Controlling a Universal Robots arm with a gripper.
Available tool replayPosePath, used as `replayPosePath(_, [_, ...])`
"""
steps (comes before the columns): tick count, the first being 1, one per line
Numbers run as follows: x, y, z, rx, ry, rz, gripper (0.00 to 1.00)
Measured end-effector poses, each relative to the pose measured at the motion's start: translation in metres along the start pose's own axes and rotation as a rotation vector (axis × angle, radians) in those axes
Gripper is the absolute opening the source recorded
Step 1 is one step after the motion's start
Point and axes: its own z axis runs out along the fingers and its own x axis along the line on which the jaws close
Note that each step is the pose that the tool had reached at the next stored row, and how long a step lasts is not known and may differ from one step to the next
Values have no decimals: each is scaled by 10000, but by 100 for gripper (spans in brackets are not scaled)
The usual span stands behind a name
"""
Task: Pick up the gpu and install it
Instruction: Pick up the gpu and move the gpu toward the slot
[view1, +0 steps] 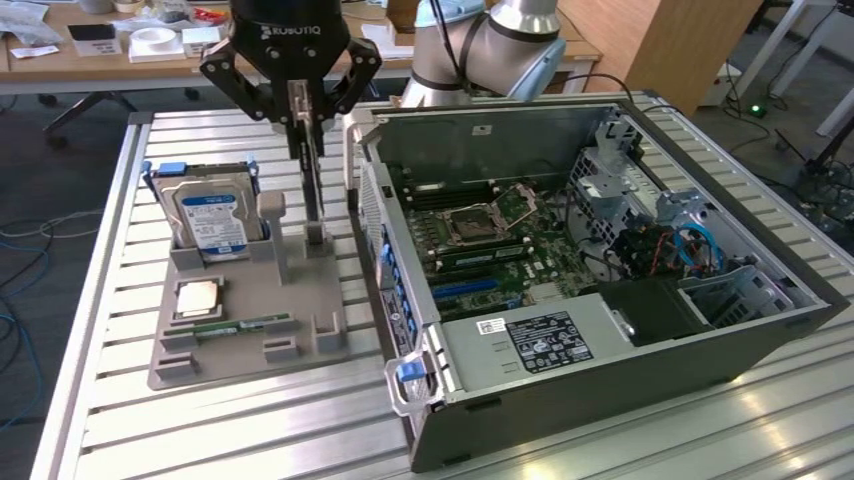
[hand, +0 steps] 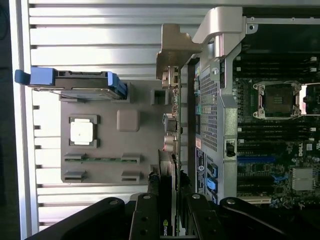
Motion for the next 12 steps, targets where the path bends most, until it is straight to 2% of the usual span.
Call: replayPosePath(12, [-12, 1, -7, 1, 3, 0, 26])
